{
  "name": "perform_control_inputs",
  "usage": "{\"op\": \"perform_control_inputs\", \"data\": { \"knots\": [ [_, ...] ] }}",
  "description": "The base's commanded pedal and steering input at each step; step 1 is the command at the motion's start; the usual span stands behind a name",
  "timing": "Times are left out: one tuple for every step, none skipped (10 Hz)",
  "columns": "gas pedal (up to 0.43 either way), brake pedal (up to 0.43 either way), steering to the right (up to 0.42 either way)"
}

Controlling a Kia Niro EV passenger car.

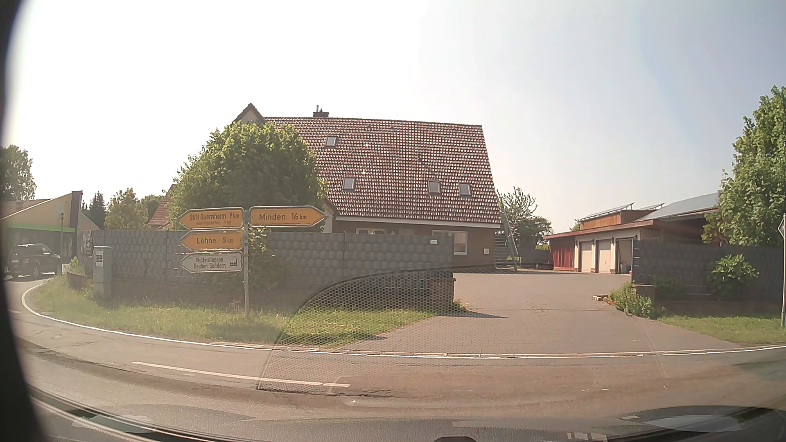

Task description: Follow the waypoints while adhering to traffic rules and regulations

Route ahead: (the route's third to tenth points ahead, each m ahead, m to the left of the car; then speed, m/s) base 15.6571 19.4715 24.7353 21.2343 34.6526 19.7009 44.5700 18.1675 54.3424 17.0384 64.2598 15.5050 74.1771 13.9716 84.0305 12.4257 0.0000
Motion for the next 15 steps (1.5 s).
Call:
{"op": "perform_control_inputs", "data": {
  "knots": [
    [0.0, 0.268, -0.154],
    [0.0, 0.268, -0.154],
    [0.0, 0.268, -0.154],
    [0.0, 0.268, -0.154],
    [0.0, 0.268, -0.141],
    [0.0, 0.268, -0.122],
    [0.0, 0.268, -0.111],
    [0.0, 0.274, -0.112],
    [0.0, 0.274, -0.112],
    [0.0, 0.274, -0.112],
    [0.0, 0.274, -0.112],
    [0.0, 0.274, -0.112],
    [0.0, 0.28, -0.112],
    [0.0, 0.274, -0.112],
    [0.0, 0.274, -0.113]
  ]
}}
